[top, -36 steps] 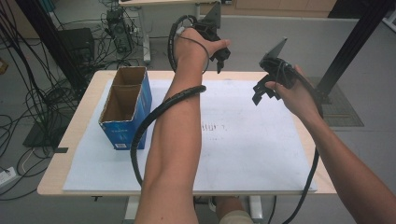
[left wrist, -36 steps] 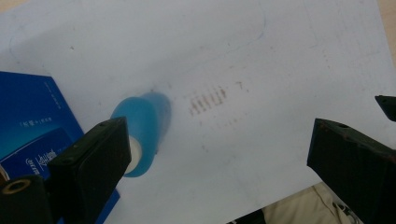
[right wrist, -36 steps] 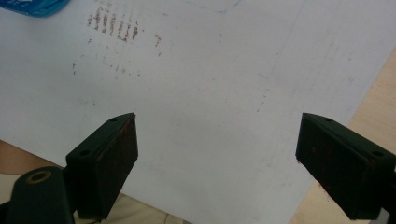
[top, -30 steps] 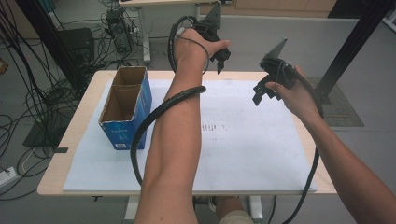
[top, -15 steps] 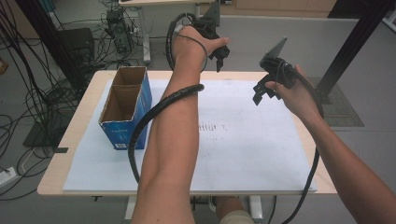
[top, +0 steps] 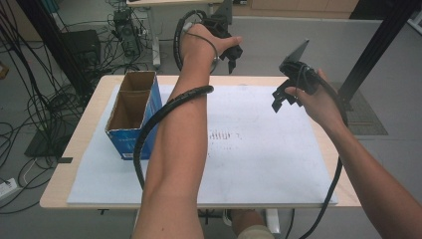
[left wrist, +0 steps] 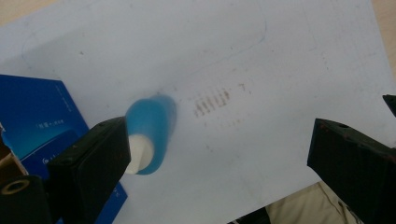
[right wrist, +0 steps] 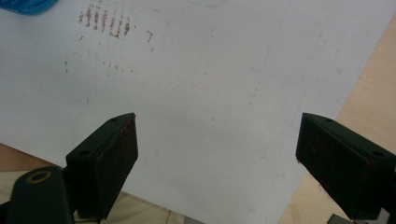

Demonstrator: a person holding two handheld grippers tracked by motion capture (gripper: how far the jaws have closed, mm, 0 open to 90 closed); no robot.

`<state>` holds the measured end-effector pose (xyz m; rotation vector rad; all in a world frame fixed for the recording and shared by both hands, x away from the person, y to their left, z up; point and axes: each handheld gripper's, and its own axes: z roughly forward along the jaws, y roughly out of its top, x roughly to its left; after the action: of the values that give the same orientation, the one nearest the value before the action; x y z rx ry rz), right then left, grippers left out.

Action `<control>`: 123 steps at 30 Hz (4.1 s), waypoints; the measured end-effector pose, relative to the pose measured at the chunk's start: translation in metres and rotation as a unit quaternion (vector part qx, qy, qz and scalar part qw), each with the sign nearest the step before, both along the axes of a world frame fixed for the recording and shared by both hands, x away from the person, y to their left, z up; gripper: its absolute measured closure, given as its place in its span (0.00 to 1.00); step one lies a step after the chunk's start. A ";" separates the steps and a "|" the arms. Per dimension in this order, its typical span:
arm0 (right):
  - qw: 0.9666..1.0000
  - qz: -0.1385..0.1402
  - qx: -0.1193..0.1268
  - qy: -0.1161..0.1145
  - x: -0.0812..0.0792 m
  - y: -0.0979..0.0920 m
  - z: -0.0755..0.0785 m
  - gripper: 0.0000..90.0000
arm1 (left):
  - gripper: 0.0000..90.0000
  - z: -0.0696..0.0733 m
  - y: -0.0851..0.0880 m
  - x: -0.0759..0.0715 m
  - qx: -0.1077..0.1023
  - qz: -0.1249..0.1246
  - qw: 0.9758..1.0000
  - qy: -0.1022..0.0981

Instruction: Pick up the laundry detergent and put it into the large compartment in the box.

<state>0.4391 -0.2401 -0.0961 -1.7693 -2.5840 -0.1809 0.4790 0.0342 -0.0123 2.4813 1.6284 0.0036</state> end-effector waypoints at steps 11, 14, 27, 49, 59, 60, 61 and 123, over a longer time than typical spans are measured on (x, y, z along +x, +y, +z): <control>1.000 -0.002 -0.003 -0.002 -0.003 0.000 0.005 0.14 | 0.07 0.005 0.022 -0.002 -0.003 0.004 1.000 -0.009; 1.000 -0.001 -0.004 -0.002 -0.003 0.001 0.005 0.14 | 0.07 0.006 0.029 -0.002 -0.002 0.005 1.000 -0.010; 1.000 -0.001 -0.005 -0.004 -0.004 0.003 0.008 0.14 | 0.07 0.004 0.043 0.001 0.006 -0.002 1.000 -0.015; 1.000 -0.002 -0.010 0.001 -0.006 0.001 0.002 0.14 | 0.07 -0.024 0.056 0.006 0.014 -0.025 1.000 0.000; 1.000 -0.005 -0.012 0.002 -0.004 0.001 0.000 0.14 | 0.06 -0.037 0.061 0.008 0.009 -0.037 0.999 0.002; 1.000 -0.005 -0.012 0.002 -0.004 0.002 -0.001 0.14 | 0.07 -0.039 0.061 0.009 0.010 -0.040 0.999 0.004; 1.000 -0.004 -0.013 0.003 -0.004 0.002 -0.001 0.14 | 0.07 -0.040 0.061 0.010 0.009 -0.041 0.999 0.005; 1.000 -0.007 -0.020 0.020 0.001 -0.001 -0.021 0.14 | 0.06 -0.139 0.040 0.020 0.043 -0.097 0.993 0.049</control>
<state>0.4397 -0.2414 -0.1166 -1.7858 -2.5656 -0.0945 0.4995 0.0744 -0.1515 2.7353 1.4440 -0.0774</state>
